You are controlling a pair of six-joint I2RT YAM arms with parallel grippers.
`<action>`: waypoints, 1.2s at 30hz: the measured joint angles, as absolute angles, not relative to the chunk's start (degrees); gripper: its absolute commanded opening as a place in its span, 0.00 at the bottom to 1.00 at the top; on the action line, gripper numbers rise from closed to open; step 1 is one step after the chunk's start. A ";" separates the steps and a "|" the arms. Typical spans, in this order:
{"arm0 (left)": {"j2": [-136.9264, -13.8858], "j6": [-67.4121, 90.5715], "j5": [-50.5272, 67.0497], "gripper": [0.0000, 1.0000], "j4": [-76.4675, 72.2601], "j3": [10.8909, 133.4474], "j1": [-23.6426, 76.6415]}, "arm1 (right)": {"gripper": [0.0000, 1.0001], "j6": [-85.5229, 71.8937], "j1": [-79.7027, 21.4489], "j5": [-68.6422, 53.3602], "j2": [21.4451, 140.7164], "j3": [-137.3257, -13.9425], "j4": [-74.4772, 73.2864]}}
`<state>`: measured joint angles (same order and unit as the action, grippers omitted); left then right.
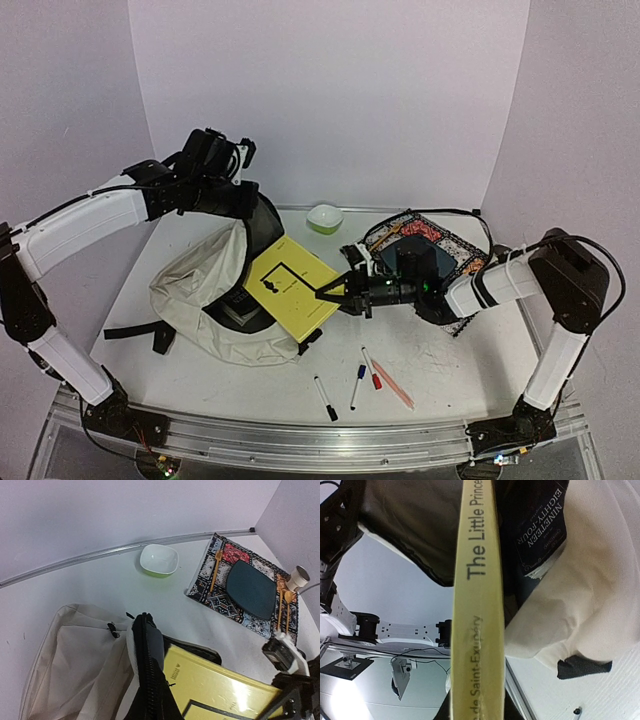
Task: Pack the student bag
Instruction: Place the book in the largest pocket of the bag.
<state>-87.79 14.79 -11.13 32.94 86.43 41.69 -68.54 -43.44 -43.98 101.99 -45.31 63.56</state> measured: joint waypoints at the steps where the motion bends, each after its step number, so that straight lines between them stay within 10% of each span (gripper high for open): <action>1: -87.32 14.79 -10.15 0.00 32.95 86.43 41.67 | 0.00 -68.48 -43.46 -43.91 102.72 -46.66 62.84; 36: -88.53 17.64 12.04 0.00 24.73 84.37 44.38 | 0.08 -65.00 -45.06 -39.38 121.30 -78.04 38.26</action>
